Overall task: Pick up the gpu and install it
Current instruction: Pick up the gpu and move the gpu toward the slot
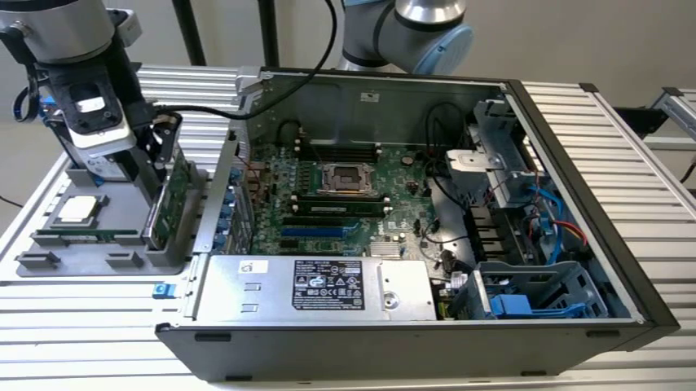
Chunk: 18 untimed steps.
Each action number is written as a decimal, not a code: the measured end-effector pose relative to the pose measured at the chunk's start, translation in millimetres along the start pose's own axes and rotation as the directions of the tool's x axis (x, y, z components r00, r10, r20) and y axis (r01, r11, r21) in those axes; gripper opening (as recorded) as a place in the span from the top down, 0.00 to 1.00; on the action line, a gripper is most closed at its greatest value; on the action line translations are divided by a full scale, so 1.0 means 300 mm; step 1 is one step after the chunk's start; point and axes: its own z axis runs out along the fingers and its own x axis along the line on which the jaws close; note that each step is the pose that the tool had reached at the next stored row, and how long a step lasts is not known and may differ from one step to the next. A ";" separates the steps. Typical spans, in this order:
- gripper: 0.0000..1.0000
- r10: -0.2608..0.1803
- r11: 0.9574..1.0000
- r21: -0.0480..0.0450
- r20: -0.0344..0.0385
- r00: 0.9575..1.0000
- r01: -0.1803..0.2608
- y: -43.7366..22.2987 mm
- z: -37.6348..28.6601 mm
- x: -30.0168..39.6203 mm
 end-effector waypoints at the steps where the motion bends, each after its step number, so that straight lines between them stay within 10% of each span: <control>1: 0.00 0.000 1.000 0.000 0.000 1.000 0.000 0.000 0.001 0.000; 18: 0.00 0.000 1.000 0.000 0.000 1.000 0.000 -0.001 0.028 0.001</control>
